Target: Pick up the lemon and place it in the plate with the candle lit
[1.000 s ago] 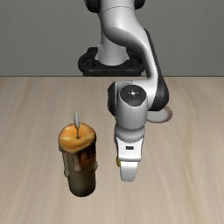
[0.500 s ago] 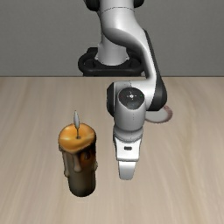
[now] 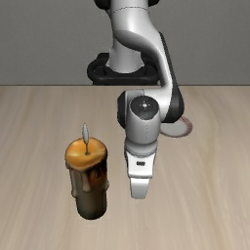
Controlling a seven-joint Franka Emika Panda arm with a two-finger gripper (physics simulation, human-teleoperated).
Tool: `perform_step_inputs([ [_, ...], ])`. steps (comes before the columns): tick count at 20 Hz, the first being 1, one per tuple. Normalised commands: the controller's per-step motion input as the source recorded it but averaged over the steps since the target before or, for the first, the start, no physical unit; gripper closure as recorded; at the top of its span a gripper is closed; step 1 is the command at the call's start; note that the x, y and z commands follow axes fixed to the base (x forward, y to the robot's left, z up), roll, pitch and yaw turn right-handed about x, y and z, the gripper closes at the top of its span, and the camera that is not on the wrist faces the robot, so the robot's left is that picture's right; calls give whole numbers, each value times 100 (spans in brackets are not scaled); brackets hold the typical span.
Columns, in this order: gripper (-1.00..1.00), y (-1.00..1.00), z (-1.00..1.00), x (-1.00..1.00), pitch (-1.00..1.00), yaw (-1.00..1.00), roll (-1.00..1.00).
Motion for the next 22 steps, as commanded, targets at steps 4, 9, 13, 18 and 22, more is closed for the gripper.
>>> perform_step_inputs([
  [4,100,0,0,0,0,0,0],
  [9,100,0,100,0,0,0,0],
  [13,100,100,0,0,0,0,0],
  [18,100,100,0,0,0,0,0],
  [22,100,0,0,-100,0,0,0],
])
